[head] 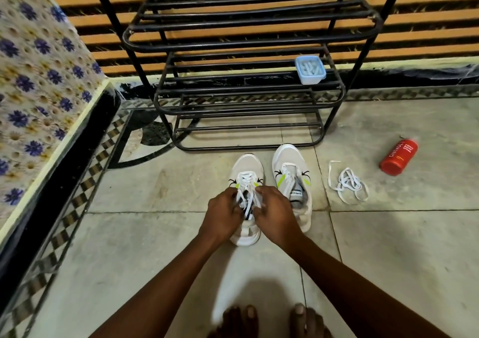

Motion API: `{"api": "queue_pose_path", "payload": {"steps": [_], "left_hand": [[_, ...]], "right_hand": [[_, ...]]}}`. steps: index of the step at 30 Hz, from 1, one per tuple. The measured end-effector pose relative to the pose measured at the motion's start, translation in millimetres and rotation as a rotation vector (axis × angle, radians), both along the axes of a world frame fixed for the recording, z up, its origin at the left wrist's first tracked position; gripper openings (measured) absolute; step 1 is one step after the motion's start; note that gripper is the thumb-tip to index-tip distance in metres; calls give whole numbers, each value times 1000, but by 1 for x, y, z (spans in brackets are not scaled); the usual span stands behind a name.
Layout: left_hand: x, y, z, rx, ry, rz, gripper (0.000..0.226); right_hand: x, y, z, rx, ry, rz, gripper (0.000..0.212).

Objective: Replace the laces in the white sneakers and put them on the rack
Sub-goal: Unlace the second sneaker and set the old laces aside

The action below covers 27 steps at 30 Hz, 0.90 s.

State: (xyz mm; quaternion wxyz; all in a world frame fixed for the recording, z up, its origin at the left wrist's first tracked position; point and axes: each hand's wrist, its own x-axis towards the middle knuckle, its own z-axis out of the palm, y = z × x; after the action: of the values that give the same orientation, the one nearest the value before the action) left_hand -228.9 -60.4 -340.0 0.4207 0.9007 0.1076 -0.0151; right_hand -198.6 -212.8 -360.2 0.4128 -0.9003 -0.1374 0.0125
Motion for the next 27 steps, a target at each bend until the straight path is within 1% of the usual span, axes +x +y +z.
{"api": "queue_pose_path", "payload": {"steps": [3, 7, 10, 12, 15, 18, 21, 23, 25, 26, 27], "left_hand": [[-4, 1, 1, -16, 1, -21, 43], [12, 2, 7, -10, -68, 96, 46], [33, 4, 10, -45, 3, 34, 43], [37, 3, 8, 5, 34, -32, 41], [34, 1, 1, 25, -40, -67, 37], [35, 2, -8, 62, -122, -86, 26], [40, 6, -12, 237, -219, -271, 12], [45, 9, -10, 294, -249, -346, 9], [46, 14, -8, 287, -281, -346, 9], [47, 15, -8, 248, -285, -293, 9], [46, 15, -9, 171, -272, -190, 9]], "right_hand": [[-3, 4, -7, -5, -30, -4, 53], [-1, 8, -14, 45, -108, -35, 50], [3, 11, -19, 64, -115, -80, 44], [3, 12, -22, 67, -92, -99, 42], [1, 11, -25, 80, -64, -124, 43], [-1, 11, -25, 122, -31, -171, 43], [-2, 10, -24, 165, -22, -168, 41], [0, 10, -24, 165, -17, -168, 39], [2, 9, -25, 163, -25, -177, 39], [3, 8, -26, 156, -38, -174, 38], [2, 8, -27, 144, -52, -168, 38]]}}
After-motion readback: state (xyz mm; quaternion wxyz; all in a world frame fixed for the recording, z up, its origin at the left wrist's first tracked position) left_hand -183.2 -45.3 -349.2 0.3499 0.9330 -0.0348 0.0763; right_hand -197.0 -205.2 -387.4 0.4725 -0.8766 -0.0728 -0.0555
